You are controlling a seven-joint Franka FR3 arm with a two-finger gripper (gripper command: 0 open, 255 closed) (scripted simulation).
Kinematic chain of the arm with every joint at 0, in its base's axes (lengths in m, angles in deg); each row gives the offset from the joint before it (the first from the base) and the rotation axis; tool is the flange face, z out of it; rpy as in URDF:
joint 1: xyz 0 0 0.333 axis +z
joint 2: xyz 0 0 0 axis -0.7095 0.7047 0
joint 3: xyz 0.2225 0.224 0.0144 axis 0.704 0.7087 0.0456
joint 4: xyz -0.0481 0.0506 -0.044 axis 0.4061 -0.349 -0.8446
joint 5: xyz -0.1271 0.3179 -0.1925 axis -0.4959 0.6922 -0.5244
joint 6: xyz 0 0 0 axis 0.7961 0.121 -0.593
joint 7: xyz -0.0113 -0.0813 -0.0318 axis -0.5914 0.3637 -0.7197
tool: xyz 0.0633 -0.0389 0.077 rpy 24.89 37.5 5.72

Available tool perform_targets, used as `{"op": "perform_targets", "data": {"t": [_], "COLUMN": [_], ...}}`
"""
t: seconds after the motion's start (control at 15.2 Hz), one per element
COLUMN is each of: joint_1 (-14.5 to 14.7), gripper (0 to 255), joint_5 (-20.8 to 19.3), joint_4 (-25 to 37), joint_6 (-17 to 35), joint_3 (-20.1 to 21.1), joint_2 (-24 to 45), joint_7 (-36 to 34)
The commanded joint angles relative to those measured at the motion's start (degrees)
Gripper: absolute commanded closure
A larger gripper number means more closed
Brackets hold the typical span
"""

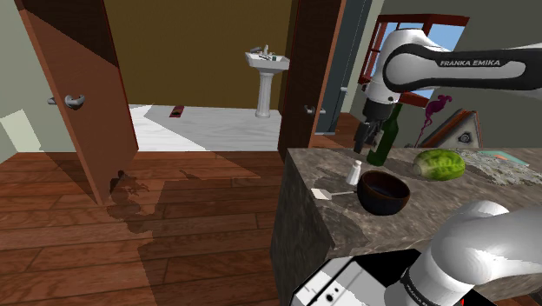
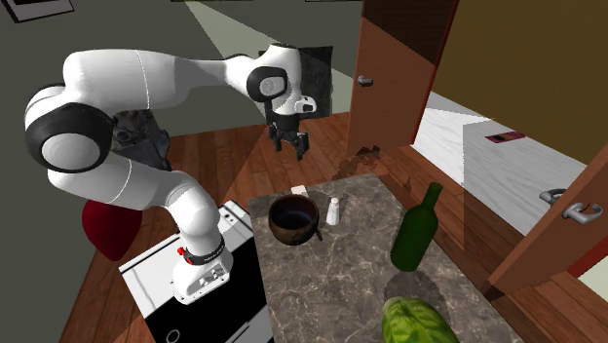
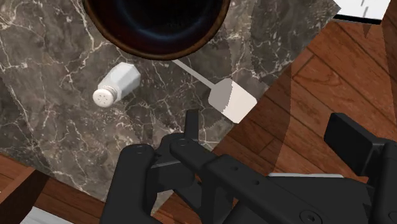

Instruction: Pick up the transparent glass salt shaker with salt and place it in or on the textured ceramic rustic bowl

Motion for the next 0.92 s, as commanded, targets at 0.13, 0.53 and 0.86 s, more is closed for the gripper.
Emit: {"op": "perform_targets", "data": {"t": [0.13, 0.53, 0.86], "joint_1": [-1.8, -4.2, -5.8], "gripper": [0, 0, 0], "joint_5": [-2.6, -5.7, -6.9], "joint_4": [-1.6, -1.9, -0.1], "joint_6": [7.1, 17.7, 26.1], "joint_3": [-2.7, -7.0, -10.6], "joint_2": [4.5, 13.2, 21.9], "joint_7": [1.8, 4.5, 6.9]}}
